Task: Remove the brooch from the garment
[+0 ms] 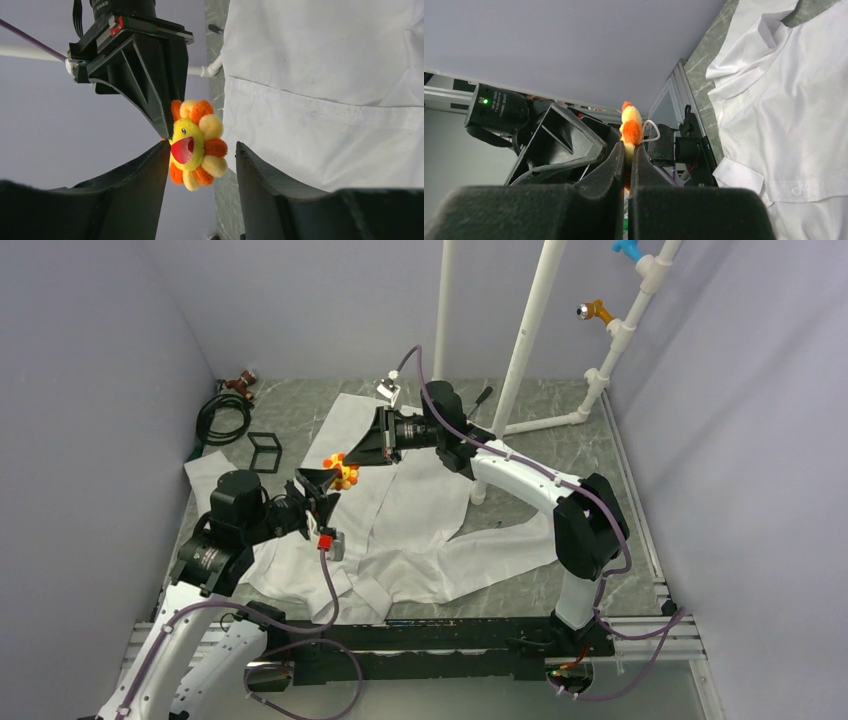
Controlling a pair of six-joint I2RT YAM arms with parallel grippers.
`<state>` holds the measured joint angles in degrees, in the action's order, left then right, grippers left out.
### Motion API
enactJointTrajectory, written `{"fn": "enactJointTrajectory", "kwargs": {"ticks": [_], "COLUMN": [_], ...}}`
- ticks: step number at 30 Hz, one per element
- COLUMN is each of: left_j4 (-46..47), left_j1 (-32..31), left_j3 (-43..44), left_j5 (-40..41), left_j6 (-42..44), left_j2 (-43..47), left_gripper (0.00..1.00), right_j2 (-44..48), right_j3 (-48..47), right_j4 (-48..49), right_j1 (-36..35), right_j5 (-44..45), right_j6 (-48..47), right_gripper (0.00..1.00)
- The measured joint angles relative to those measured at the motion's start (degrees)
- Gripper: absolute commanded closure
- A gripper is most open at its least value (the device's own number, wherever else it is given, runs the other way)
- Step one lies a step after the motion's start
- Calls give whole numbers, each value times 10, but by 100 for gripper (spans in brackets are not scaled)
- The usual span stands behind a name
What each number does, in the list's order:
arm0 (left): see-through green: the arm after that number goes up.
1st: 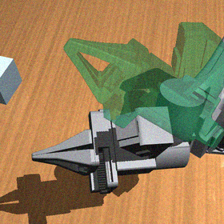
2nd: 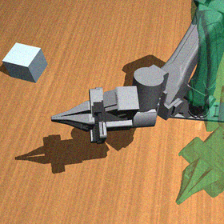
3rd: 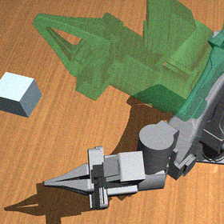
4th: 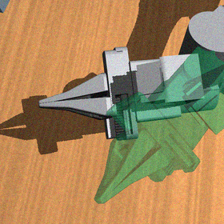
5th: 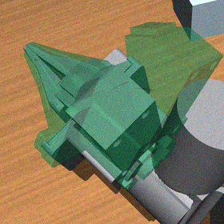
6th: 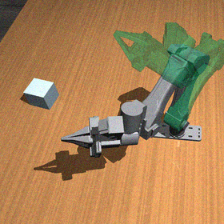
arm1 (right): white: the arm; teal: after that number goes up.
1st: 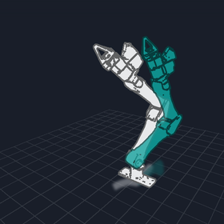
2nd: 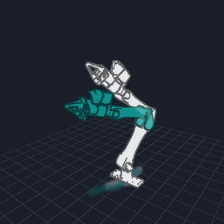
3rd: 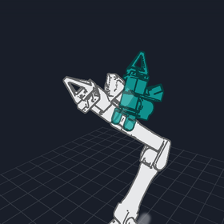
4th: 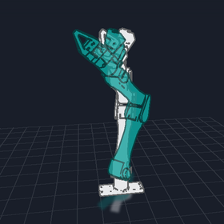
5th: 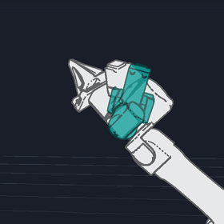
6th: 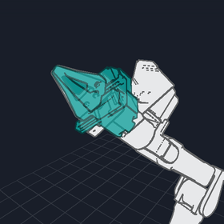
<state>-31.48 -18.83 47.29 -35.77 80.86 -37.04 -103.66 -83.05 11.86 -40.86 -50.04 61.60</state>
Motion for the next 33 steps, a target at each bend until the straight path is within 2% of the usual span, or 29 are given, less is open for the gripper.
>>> {"fn": "enactJointTrajectory", "kwargs": {"ticks": [9,13,17,18,21,23,27,30,33], "left_j4": [30,38,43,43,46,48,44,38,32], "left_j1": [-33,-37,-38,-39,-39,-39,-39,-38,-31], "left_j3": [0,0,0,0,0,0,1,5,5], "left_j5": [35,43,50,51,54,60,86,112,132], "left_j6": [-16,-28,-45,-51,-71,-91,-145,-195,-239], "left_j2": [-19,-22,-22,-22,-21,-19,-18,-18,-19], "left_gripper": [89,100,100,100,100,100,100,100,100], "right_j2": [-1,-1,-1,-1,-1,-1,-1,-1,-1], "right_j3": [3,3,3,3,3,3,3,3,3], "right_j4": [3,3,3,4,4,3,-6,-22,-45], "right_j1": [3,7,8,7,7,7,7,7,9], "right_j5": [0,2,3,3,3,2,1,5,16], "right_j6": [1,1,1,1,0,-3,-15,-31,-55], "right_gripper": [100,100,100,90,70,47,17,1,0]}}
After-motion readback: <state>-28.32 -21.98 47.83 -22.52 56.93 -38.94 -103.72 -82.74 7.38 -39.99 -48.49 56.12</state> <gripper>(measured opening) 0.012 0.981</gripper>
